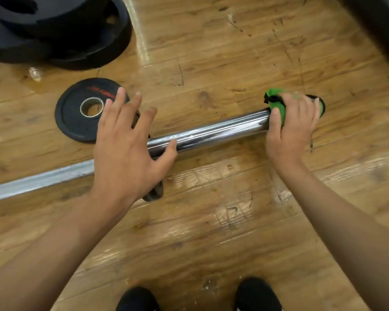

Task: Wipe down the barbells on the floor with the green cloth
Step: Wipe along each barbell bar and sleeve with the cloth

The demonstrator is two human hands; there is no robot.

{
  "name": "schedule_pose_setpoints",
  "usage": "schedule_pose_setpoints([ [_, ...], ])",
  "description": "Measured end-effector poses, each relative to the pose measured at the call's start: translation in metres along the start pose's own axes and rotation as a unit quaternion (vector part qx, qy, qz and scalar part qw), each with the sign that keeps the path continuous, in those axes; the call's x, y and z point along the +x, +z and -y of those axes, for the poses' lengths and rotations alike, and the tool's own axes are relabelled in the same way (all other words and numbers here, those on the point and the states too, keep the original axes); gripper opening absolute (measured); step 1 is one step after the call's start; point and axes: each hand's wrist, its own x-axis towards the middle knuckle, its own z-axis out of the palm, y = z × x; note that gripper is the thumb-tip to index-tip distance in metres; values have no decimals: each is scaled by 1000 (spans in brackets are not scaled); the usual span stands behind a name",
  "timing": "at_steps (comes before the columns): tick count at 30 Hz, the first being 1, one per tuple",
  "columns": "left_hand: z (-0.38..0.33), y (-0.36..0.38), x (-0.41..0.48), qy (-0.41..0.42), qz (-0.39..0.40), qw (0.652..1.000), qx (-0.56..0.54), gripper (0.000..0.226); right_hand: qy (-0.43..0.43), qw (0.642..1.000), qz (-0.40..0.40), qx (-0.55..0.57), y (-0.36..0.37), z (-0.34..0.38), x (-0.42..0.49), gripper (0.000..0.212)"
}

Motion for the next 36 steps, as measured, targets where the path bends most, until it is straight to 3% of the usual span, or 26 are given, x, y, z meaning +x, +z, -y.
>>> schedule_pose_setpoints([
  [2, -2, 0, 0, -4, 0, 1000, -8, 72, 69, 997, -15, -9, 8, 39, -11, 40],
  [3, -3, 1, -1, -7, -2, 1000, -10, 72, 60, 998, -3, -6, 10, 64, -24, 39],
  [7, -6, 0, -10, -9, 0, 1000, -19, 74, -162, 974, 137, 78, 7, 148, -76, 43],
  [9, -6, -2, -16, -3, 8, 1000, -21, 74, -264, 945, 172, 82, 1, 145, -73, 45],
  [11, -8, -6, -25, -3, 18, 999, -29, 74, -305, 936, 166, 58, -5, 112, -60, 43],
  [12, -9, -7, -30, -4, 20, 999, -36, 74, -277, 948, 149, 45, -9, 89, -52, 42],
  [15, -20, -8, -45, -13, 13, 998, -57, 74, -81, 993, 84, -1, -23, 33, -31, 34],
  [18, -31, -8, -61, -24, 1, 997, -73, 77, 64, 996, 55, -36, -27, 46, -33, 29],
  [20, -36, -9, -74, -16, 2, 998, -69, 79, 51, 995, 74, -29, -28, 88, -52, 31],
  [24, -42, -13, -103, 27, 19, 999, -41, 80, -131, 975, 175, 40, -33, 163, -106, 40],
  [28, -36, -25, -116, 48, 26, 998, -11, 74, -242, 950, 195, 19, -48, 123, -103, 38],
  [33, -22, -43, -86, 3, 97, 994, -58, 71, -84, 989, 114, -33, -69, 46, -80, 31],
  [36, -19, -47, -75, -4, 143, 987, -73, 78, 32, 991, 116, -52, -77, 56, -80, 28],
])
